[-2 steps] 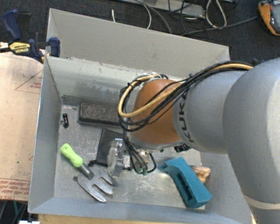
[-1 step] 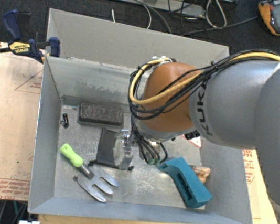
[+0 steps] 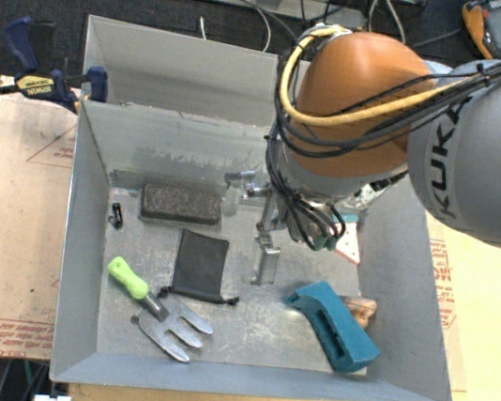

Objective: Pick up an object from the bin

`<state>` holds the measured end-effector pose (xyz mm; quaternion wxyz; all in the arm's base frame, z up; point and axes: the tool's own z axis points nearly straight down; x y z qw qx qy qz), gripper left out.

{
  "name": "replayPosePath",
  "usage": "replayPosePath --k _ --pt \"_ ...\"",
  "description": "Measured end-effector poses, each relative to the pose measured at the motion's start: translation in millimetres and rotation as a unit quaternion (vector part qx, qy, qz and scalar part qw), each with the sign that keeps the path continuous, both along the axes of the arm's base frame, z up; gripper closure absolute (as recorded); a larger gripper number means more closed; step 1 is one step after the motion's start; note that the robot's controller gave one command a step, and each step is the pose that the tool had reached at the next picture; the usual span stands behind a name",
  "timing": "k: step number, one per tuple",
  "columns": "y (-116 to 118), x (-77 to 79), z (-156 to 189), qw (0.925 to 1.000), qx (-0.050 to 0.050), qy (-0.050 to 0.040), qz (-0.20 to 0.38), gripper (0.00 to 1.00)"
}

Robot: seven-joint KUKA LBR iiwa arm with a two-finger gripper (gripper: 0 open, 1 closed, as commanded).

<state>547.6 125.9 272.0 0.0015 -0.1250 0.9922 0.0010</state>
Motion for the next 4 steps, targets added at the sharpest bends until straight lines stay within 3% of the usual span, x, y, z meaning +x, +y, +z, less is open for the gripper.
replayPosePath --k 1,2,3,4 --pt "0 -1.3 -3 1.0000 -0.001 0.0030 0.000 0.00" --pt "-12 -5.0 -57 0.9984 0.000 0.0006 0.057 0.00" --pt "-16 -24.7 -115 1.0000 0.001 -0.0015 0.000 0.00" --pt "-23 -51.7 -149 0.9980 0.001 -0.0004 0.063 0.00"
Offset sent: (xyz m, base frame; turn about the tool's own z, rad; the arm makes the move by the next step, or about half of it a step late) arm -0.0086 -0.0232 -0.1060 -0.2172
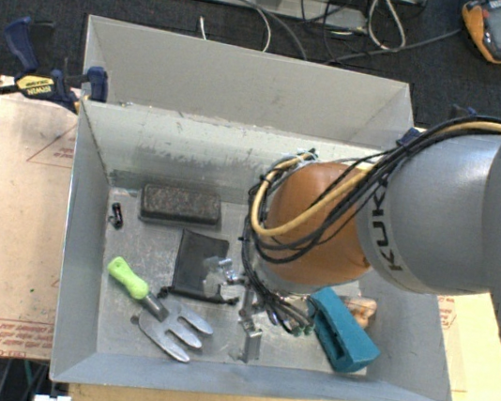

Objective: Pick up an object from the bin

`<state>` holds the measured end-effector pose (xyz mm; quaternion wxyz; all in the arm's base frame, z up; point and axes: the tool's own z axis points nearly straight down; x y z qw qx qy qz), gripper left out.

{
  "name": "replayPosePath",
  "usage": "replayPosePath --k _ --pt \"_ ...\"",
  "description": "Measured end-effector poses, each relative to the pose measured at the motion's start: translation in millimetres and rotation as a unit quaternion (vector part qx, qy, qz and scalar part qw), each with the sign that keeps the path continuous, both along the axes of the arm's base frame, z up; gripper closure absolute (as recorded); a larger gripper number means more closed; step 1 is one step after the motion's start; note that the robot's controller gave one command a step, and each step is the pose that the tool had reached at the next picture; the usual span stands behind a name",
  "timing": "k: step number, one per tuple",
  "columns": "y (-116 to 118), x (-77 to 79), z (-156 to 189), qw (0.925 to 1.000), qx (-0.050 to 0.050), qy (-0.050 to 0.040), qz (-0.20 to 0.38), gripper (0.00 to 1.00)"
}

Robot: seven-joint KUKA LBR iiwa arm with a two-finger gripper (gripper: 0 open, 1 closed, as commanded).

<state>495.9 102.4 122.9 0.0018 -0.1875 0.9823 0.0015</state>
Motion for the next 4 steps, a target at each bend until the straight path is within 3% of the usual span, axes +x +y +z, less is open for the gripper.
replayPosePath --k 1,2,3,4 --pt "22 17.9 -10 0.9949 0.001 0.0002 -0.101 0.00" --pt "23 38.5 -12 0.9899 0.000 0.0015 -0.142 0.00" --pt "19 32.9 1 0.9953 0.000 0.0015 -0.097 0.00" --pt "23 50.5 -24 0.9778 0.002 0.0001 -0.210 0.00"
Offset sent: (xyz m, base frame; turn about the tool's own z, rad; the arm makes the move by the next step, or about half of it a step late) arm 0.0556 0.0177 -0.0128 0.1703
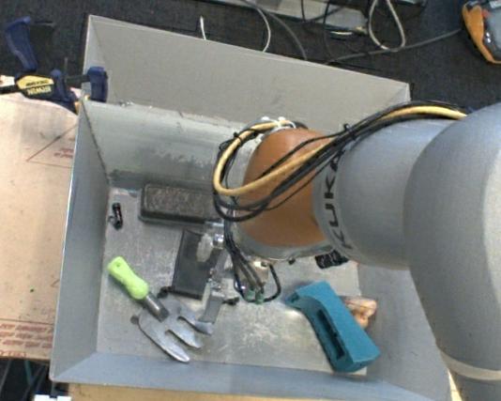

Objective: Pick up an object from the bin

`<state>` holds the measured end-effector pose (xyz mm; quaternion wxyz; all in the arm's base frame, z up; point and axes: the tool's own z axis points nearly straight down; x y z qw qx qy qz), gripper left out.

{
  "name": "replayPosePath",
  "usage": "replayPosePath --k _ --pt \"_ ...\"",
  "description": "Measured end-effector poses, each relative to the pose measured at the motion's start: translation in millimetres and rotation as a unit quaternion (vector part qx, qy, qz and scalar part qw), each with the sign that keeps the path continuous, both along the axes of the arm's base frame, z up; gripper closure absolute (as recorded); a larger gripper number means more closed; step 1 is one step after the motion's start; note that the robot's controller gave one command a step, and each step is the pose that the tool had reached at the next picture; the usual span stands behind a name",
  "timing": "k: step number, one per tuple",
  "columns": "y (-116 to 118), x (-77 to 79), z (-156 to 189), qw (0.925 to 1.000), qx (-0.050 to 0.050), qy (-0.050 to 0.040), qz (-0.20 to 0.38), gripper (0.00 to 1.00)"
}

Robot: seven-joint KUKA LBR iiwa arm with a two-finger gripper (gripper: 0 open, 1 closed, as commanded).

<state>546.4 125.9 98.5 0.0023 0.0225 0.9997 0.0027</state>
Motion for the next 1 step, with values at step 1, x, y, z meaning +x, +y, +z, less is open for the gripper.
replayPosePath --k 1 --pt "23.3 7.8 -27.4 0.9986 0.001 -0.0014 -0.052 1.00"
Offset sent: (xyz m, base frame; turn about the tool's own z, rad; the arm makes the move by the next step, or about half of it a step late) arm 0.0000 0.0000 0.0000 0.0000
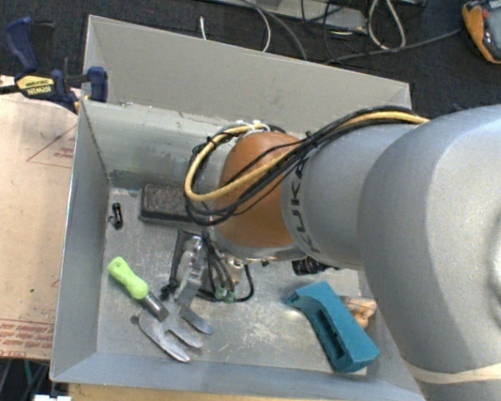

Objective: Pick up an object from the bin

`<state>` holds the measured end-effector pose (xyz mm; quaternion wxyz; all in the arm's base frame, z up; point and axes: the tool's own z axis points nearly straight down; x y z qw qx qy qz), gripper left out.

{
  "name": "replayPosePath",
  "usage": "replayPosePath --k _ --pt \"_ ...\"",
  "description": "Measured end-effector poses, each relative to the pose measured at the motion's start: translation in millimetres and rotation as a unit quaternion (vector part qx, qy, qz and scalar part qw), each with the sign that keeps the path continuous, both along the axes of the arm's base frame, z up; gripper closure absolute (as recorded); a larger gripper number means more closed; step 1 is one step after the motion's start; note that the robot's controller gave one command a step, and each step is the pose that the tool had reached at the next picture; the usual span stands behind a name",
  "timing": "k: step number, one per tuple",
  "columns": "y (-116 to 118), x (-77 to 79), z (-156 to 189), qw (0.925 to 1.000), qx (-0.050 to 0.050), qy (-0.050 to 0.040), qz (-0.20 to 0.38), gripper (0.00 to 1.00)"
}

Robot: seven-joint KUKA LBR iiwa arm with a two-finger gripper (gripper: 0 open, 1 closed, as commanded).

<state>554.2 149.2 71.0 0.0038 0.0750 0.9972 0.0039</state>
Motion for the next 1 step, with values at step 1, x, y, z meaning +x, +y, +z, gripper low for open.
replayPosePath --k 1 --pt "0.1 0.0 0.0 1.0000 0.000 -0.0001 0.000 1.00"
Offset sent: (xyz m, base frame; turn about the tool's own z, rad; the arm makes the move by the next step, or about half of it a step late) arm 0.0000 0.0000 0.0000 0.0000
